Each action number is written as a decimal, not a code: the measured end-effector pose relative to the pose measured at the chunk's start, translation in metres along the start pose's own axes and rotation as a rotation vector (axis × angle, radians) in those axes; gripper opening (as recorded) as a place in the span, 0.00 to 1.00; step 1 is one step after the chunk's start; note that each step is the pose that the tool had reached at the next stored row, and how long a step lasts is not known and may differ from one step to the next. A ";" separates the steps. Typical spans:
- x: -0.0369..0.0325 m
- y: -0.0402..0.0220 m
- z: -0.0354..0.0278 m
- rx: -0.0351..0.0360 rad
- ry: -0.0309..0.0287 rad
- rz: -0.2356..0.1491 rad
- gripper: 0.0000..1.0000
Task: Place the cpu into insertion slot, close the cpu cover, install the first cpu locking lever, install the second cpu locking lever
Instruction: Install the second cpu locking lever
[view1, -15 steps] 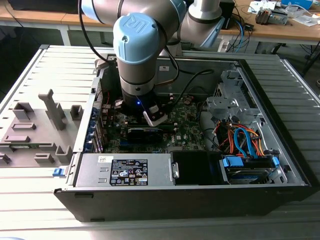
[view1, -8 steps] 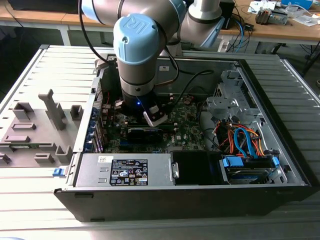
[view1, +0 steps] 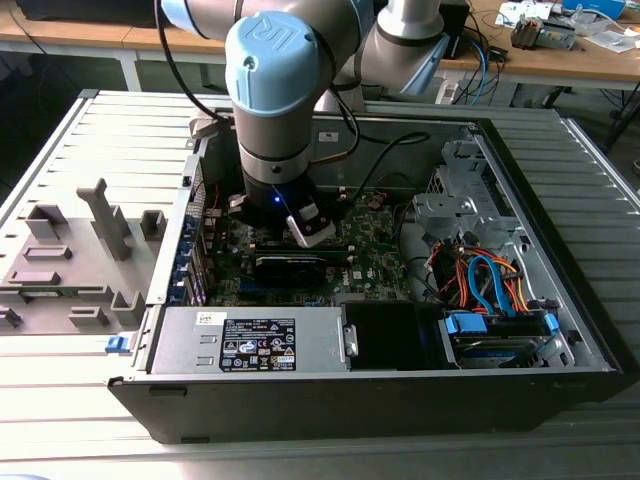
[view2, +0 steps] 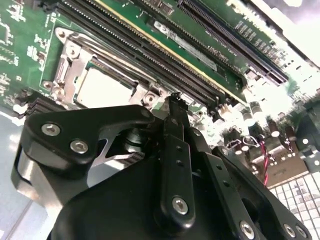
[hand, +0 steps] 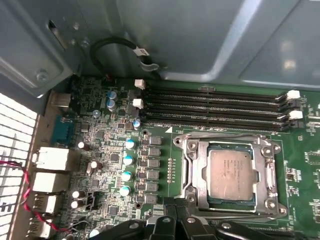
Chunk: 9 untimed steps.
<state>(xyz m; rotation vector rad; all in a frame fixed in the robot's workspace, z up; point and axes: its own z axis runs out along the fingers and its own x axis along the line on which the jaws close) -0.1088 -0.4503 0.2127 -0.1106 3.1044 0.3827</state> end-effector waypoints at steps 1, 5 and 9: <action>-0.0026 0.0004 -0.0004 0.0000 0.0010 0.000 0.11; -0.0181 0.0025 0.0004 -0.0006 0.0140 0.003 0.11; -0.0314 0.0166 0.0042 0.0051 0.0202 0.005 0.11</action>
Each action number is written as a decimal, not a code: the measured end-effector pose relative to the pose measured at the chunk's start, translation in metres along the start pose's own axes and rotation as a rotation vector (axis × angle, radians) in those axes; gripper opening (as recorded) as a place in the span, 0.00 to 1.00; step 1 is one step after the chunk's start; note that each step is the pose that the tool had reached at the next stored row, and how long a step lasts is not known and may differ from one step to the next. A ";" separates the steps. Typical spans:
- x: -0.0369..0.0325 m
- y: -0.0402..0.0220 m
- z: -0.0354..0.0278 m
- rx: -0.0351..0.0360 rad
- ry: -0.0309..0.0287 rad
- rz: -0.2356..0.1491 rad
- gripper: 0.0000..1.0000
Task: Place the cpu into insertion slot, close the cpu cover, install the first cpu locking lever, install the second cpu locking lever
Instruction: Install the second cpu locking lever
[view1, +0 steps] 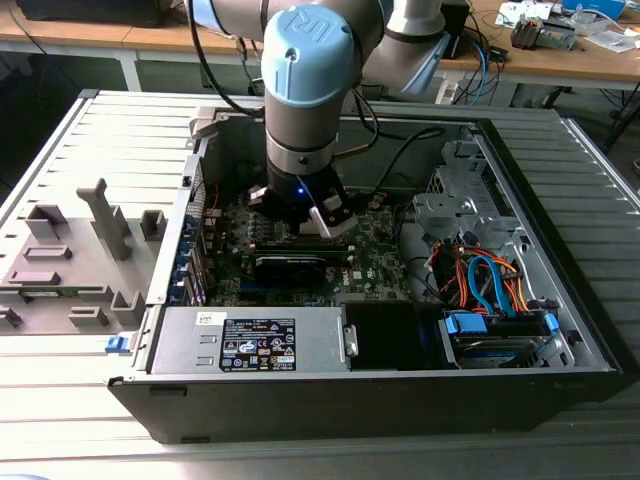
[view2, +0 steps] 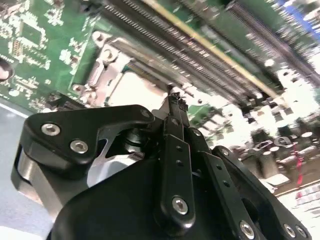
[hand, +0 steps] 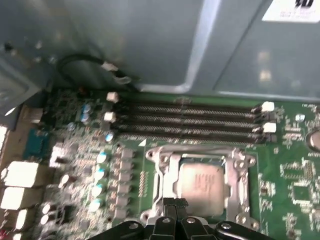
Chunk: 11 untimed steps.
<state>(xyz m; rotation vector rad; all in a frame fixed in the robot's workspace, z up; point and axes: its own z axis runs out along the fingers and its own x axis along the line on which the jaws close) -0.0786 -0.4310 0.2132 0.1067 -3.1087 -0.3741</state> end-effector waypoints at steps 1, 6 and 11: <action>-0.0016 0.0032 0.0008 0.0023 0.0007 0.000 0.11; -0.0084 0.0243 0.0059 0.0449 0.0050 0.001 0.11; -0.0121 0.0376 0.0088 0.1689 0.0137 0.004 0.11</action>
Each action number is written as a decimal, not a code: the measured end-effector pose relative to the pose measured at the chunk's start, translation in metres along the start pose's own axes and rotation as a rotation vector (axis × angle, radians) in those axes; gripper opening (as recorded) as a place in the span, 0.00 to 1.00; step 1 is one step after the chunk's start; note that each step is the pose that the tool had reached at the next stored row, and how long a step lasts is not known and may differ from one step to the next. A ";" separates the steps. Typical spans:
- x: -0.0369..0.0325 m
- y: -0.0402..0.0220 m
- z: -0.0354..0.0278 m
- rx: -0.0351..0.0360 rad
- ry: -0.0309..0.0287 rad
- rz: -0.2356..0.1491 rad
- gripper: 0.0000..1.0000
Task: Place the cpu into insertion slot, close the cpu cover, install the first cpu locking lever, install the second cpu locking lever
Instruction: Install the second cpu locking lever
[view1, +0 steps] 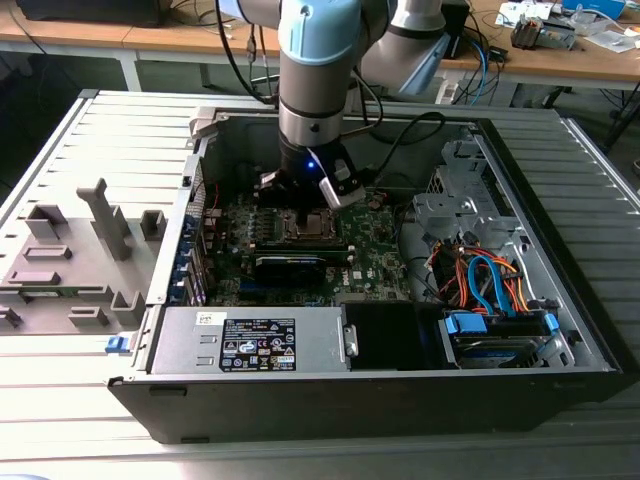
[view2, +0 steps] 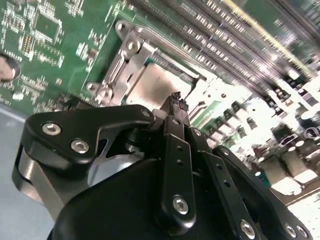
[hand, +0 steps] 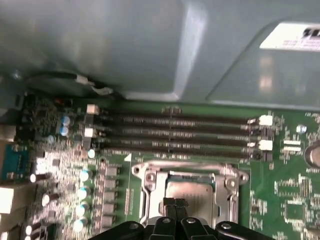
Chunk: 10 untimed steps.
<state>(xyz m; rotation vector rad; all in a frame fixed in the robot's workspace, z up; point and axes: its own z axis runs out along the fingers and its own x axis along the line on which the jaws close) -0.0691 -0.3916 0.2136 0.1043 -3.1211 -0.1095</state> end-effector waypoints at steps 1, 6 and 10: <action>-0.0004 0.0010 -0.0001 0.0191 0.0013 0.000 0.11; -0.0014 0.0023 -0.0059 0.0344 0.0025 0.001 0.11; -0.0013 0.0028 -0.0120 0.0345 0.0025 0.001 0.11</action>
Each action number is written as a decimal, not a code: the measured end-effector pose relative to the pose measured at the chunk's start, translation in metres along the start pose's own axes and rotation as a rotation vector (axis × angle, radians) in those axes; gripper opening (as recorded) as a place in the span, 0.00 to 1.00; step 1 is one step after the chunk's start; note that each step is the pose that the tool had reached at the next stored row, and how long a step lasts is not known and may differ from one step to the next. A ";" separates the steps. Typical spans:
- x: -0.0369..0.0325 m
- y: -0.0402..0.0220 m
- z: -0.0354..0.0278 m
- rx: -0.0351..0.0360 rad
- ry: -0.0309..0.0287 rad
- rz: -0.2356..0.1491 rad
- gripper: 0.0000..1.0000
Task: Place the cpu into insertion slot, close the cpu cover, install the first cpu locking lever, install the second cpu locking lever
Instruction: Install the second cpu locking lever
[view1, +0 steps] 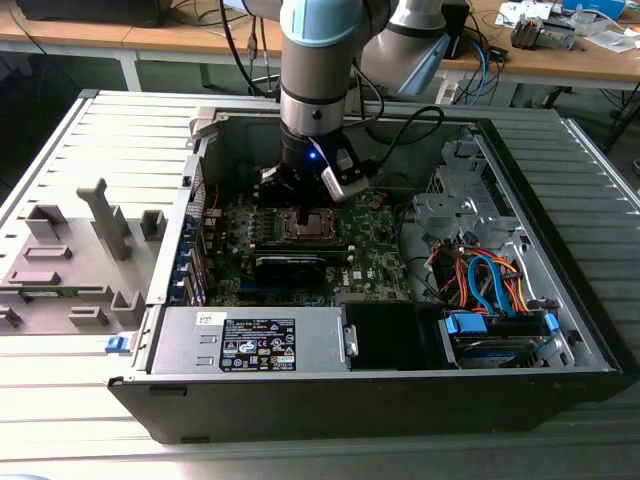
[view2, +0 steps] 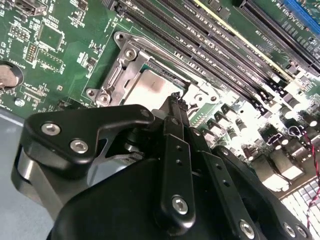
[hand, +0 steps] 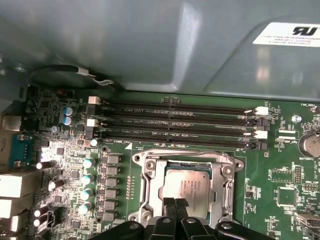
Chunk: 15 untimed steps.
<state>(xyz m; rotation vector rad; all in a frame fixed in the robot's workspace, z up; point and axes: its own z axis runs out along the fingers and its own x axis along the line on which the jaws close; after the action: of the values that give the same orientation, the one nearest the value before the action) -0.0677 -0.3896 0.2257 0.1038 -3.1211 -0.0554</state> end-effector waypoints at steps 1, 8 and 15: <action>0.0000 0.0000 -0.0010 0.0001 0.0000 0.000 0.11; 0.0002 0.0004 -0.0111 0.0000 0.0000 0.000 0.11; 0.0003 0.0005 -0.0144 -0.0001 0.0000 0.000 0.11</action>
<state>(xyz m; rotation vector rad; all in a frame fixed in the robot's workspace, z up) -0.0677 -0.3896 0.2402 0.1038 -3.1212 -0.0556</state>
